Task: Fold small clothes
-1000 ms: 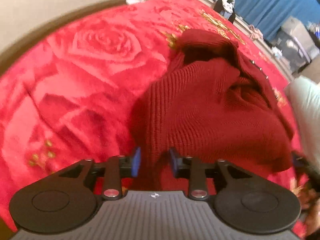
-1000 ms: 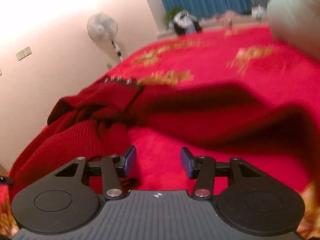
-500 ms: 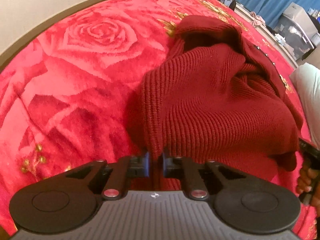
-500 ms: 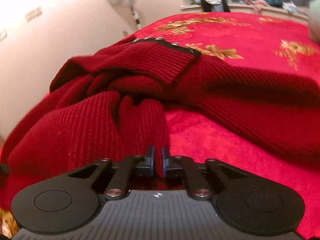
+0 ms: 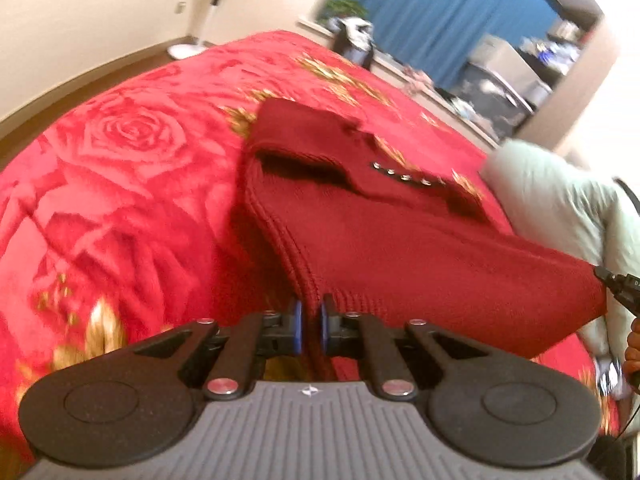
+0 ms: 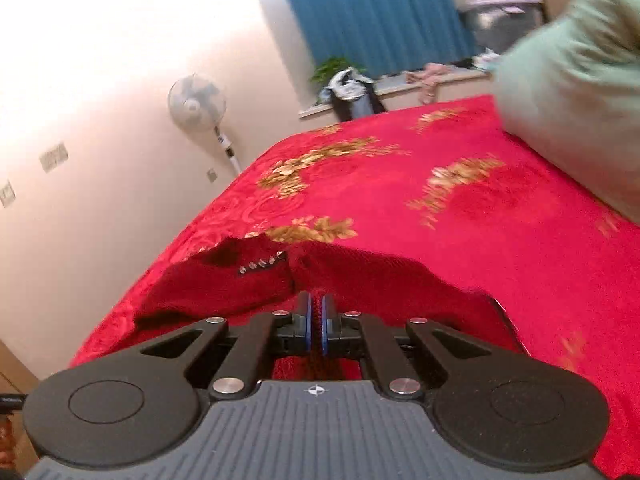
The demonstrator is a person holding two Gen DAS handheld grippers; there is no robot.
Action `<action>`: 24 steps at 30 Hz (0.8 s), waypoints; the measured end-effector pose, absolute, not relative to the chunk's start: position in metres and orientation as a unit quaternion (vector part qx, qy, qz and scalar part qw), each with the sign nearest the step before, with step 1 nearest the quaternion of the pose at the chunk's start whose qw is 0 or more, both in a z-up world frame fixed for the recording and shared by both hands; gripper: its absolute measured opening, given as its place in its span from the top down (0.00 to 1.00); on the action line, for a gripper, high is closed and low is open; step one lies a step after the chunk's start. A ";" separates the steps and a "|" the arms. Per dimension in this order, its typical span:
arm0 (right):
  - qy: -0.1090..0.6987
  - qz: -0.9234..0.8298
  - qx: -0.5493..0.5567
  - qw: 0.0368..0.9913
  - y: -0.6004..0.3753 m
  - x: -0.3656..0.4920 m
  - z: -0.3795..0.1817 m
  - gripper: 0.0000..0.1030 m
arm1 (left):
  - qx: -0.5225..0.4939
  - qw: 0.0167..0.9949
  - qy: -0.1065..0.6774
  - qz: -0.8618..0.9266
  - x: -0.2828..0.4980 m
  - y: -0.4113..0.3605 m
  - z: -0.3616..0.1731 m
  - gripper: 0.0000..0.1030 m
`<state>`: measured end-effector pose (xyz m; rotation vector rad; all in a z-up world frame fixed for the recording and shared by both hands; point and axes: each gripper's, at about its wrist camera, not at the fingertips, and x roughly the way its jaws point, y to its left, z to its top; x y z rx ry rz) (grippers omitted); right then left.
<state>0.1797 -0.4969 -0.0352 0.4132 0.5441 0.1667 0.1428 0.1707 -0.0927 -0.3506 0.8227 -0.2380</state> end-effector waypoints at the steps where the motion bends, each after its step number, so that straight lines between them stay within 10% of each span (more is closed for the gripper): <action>1: 0.270 0.074 0.200 0.939 -0.503 0.162 -0.041 0.96 | -0.161 0.890 0.409 -0.117 0.134 0.168 -0.097 0.91; 6: 0.361 0.011 0.194 0.912 -0.506 0.127 -0.117 0.93 | -0.129 0.859 0.487 -0.094 0.127 0.164 -0.131 0.89; 8: 0.368 -0.022 0.186 0.911 -0.502 0.129 -0.139 0.86 | -0.153 0.848 0.499 -0.095 0.132 0.168 -0.138 0.69; 13: 0.405 0.010 0.195 0.893 -0.488 0.160 -0.171 0.49 | -0.153 0.831 0.528 -0.085 0.138 0.163 -0.151 0.54; 24: 0.474 -0.012 0.121 0.872 -0.465 0.155 -0.196 0.49 | -0.174 0.795 0.573 -0.093 0.111 0.148 -0.184 0.54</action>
